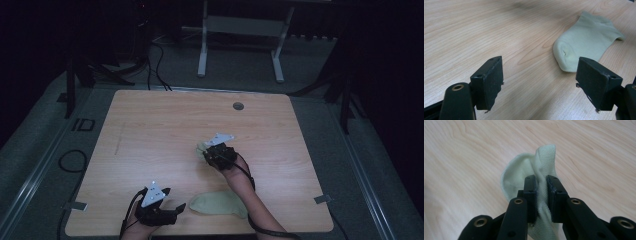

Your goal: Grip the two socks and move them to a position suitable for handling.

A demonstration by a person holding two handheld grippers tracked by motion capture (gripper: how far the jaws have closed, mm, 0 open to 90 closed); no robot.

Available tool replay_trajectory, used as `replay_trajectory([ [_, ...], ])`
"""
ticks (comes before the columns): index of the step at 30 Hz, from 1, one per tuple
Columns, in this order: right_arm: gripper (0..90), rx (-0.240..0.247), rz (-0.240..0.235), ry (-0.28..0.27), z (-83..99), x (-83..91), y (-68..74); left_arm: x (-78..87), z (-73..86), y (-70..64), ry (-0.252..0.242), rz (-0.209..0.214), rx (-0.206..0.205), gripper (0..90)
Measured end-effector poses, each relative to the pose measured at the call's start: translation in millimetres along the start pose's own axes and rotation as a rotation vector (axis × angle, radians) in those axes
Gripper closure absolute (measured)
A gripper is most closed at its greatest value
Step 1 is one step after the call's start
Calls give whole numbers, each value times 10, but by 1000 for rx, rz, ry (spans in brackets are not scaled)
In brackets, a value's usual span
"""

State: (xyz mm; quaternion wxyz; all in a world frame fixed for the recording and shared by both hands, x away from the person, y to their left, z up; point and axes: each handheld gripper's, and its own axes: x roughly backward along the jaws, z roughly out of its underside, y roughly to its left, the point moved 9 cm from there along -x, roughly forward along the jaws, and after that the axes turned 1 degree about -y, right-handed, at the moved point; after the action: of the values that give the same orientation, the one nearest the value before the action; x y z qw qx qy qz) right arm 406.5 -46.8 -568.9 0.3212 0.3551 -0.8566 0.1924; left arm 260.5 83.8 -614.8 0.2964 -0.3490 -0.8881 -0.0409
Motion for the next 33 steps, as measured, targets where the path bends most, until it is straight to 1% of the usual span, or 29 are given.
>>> replay_trajectory([
  [2, 788, 13, 26, -1, 67, 74, -29, -7, 9, 0, 5, 1, 3, 222],
  [3, 788, 7, 33, -2, 98, 112, -37, -10, 10, 2, 6, -3, 3, 222],
  [6, 788, 4, 44, -5, 166, 179, -51, -12, 5, 0, 7, -5, 2, 222],
  [7, 787, 0, 47, -8, 244, 235, -43, -13, 3, -2, 6, -3, 4, 222],
  [11, 786, 12, 65, -1, 378, 280, -9, -26, 4, -3, 9, -9, 8, 222],
  [12, 786, 8, 68, -2, 402, 279, -3, -28, 6, -1, 10, -13, 6, 222],
  [17, 784, -8, 74, 29, 540, 199, 58, -36, -3, -14, 8, -10, 6, 222],
  [19, 782, -11, 79, 48, 603, 132, 64, -38, -5, -17, 8, -8, 6, 222],
  [21, 773, -15, 73, 83, 683, 47, 68, -38, -7, -17, 8, -10, 6, 222],
  [22, 759, -16, 69, 91, 716, 11, 70, -38, -9, -17, 8, -12, 5, 223],
  [23, 743, -20, 67, 82, 729, -6, 74, -38, -11, -13, 8, -18, 5, 223],
  [24, 708, -33, 64, 79, 729, -4, 78, -40, -11, -5, 9, -24, 5, 222],
  [26, 612, -61, 43, 85, 723, -3, 96, -52, -19, 3, 8, -23, 13, 223],
  [29, 565, -63, 17, 85, 692, 33, 118, -73, -53, 8, 6, -24, 11, 223],
  [33, 553, -69, -10, 29, 574, 196, 72, -108, -118, -26, 0, -21, 3, 223],
])
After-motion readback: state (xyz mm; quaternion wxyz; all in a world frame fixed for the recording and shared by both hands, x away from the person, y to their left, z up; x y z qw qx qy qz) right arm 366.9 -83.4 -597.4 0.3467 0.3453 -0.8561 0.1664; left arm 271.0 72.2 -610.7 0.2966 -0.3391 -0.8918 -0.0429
